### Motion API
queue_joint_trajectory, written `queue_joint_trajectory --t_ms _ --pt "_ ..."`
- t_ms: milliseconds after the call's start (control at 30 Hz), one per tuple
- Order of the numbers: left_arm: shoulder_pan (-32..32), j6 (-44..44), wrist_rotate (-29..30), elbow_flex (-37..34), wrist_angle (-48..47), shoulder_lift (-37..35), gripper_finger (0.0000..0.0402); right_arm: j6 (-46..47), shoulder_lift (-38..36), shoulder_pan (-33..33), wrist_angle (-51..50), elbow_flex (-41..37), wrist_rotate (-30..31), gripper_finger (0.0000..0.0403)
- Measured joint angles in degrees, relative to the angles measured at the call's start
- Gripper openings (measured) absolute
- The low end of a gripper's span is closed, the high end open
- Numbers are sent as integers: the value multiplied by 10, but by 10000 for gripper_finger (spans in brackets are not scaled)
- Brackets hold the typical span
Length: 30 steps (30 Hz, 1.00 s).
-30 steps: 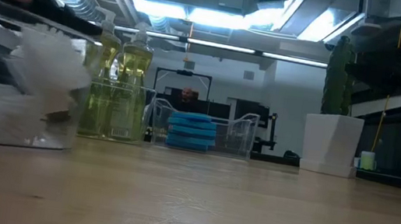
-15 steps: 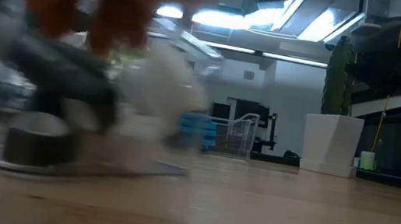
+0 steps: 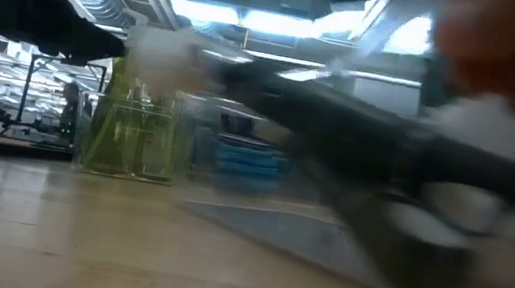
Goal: Pick & Place Kitchen Sink Supplies
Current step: Return to Home Position
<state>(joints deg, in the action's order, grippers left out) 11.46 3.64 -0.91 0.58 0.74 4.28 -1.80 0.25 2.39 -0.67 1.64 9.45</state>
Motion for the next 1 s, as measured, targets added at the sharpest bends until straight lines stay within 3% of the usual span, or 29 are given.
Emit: queue_joint_trajectory --t_ms 1000 --pt "0 -14 0 0 -1 0 139 0 0 0 0 0 0 284"
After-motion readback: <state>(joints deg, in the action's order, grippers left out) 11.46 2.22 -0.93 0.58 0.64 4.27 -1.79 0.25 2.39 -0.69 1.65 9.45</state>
